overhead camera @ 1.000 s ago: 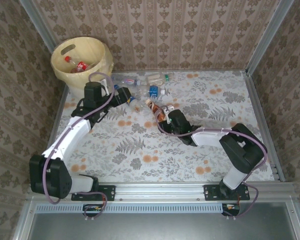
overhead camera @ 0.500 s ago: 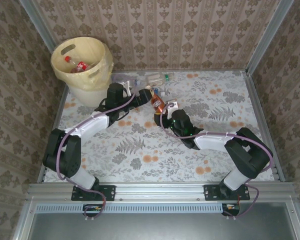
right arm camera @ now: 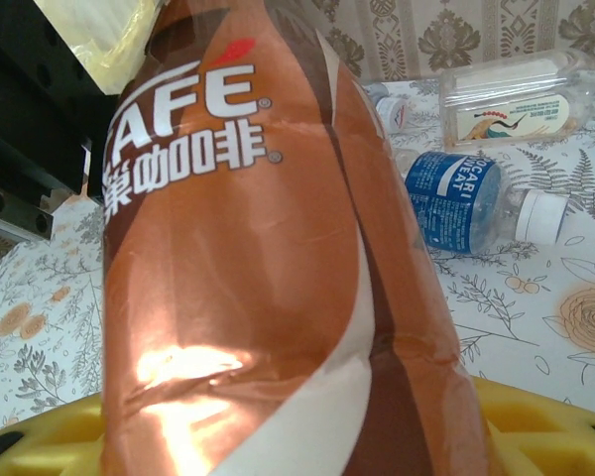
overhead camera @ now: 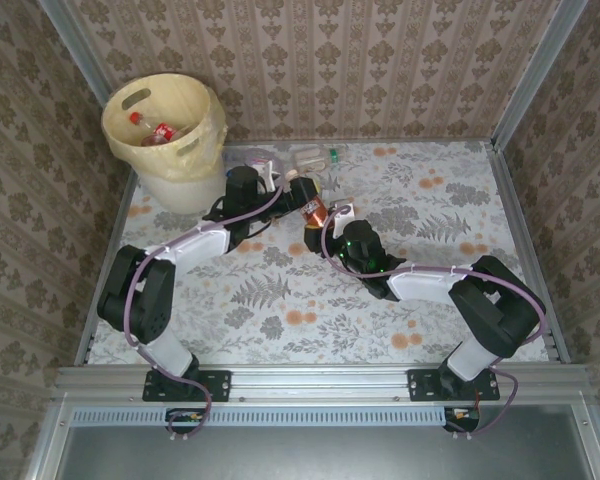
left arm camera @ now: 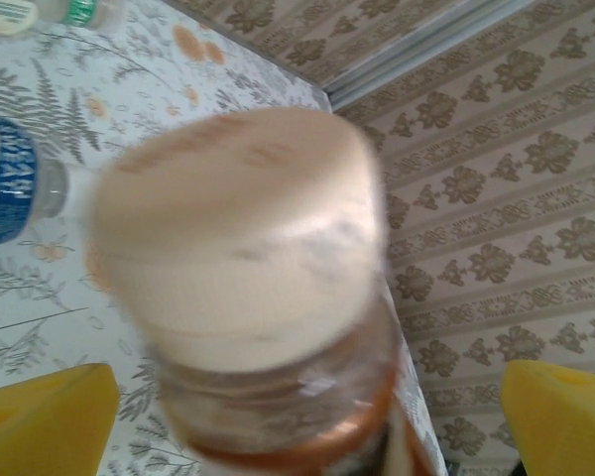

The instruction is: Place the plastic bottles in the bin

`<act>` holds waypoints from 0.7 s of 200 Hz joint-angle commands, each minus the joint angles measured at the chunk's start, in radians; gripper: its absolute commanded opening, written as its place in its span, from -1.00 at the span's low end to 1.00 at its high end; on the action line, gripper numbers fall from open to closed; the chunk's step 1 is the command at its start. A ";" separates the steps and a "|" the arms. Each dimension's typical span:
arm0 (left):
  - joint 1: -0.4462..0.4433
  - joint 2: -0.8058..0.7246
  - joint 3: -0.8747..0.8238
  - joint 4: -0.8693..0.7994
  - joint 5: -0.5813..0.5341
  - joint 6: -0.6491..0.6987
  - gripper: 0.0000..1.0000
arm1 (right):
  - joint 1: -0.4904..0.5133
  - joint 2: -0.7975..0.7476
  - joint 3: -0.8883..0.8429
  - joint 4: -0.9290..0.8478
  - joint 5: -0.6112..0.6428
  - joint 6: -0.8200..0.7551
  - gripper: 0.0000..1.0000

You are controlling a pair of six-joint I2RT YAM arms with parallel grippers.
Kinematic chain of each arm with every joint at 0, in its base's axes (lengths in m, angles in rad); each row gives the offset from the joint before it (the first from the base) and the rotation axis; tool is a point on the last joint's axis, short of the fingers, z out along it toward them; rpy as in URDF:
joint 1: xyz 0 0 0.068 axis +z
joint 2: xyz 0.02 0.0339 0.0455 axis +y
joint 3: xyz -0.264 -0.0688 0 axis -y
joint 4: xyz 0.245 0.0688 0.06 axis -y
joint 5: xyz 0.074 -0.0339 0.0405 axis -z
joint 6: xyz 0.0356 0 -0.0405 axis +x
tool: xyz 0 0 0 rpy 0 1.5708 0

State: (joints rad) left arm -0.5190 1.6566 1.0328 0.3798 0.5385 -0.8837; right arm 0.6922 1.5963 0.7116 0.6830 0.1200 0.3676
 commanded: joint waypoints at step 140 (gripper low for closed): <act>-0.041 0.035 0.048 -0.046 0.018 0.009 0.26 | 0.004 -0.048 0.026 -0.029 -0.191 -0.032 0.54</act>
State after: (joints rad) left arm -0.5671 1.6981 1.0374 0.3794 0.5606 -0.8864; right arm 0.6899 1.5955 0.7250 0.6678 0.0162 0.3866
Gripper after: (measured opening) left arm 0.638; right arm 0.735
